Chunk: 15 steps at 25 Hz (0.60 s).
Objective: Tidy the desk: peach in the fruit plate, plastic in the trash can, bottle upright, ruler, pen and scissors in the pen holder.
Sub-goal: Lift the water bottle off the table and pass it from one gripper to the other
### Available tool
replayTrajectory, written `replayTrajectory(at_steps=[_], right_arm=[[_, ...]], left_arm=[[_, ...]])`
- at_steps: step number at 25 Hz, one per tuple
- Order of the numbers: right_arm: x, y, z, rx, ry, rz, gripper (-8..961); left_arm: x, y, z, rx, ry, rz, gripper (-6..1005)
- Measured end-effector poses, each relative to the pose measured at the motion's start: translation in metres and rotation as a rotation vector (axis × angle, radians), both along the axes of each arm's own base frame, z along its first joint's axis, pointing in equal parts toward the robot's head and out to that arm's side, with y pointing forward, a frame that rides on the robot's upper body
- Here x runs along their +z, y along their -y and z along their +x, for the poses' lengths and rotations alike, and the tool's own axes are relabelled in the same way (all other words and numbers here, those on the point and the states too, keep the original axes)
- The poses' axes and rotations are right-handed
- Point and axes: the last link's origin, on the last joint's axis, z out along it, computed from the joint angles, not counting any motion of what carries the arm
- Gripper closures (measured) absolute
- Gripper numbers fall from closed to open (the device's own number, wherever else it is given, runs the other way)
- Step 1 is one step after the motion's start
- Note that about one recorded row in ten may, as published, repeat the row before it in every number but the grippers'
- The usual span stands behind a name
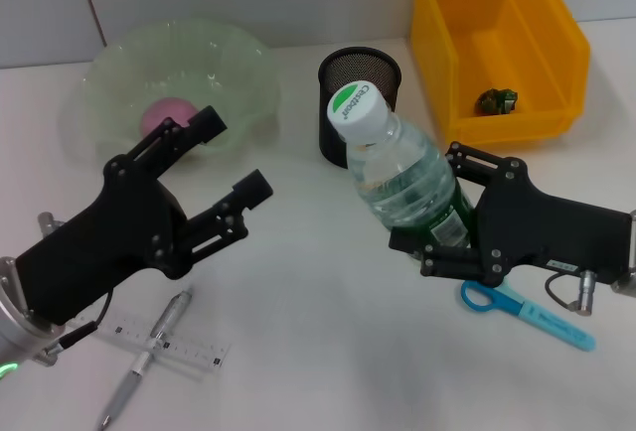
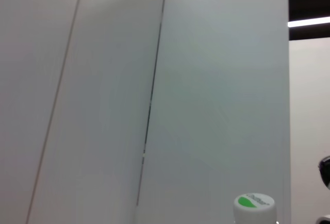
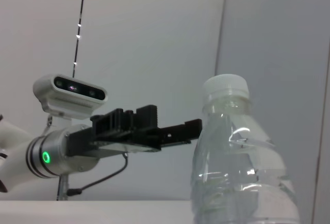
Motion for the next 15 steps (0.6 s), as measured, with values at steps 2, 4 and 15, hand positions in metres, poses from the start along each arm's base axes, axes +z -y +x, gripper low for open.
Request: replayTrajectory(at_steps=[2, 4, 15], right_arm=[[-0.002, 0.0, -0.001, 0.003, -0.004, -0.002, 178], [-0.004, 0.001, -0.002, 0.012, -0.013, -0.007, 178], [-0.023, 0.001, -0.013, 0.043, -0.035, -0.048, 178]], left_arm=[[-0.001, -0.001, 0.001, -0.004, -0.005, -0.002, 183], [-0.006, -0.002, 0.005, -0.035, -0.026, -0.007, 183], [-0.013, -0.001, 0.016, -0.1, -0.037, -0.032, 184]])
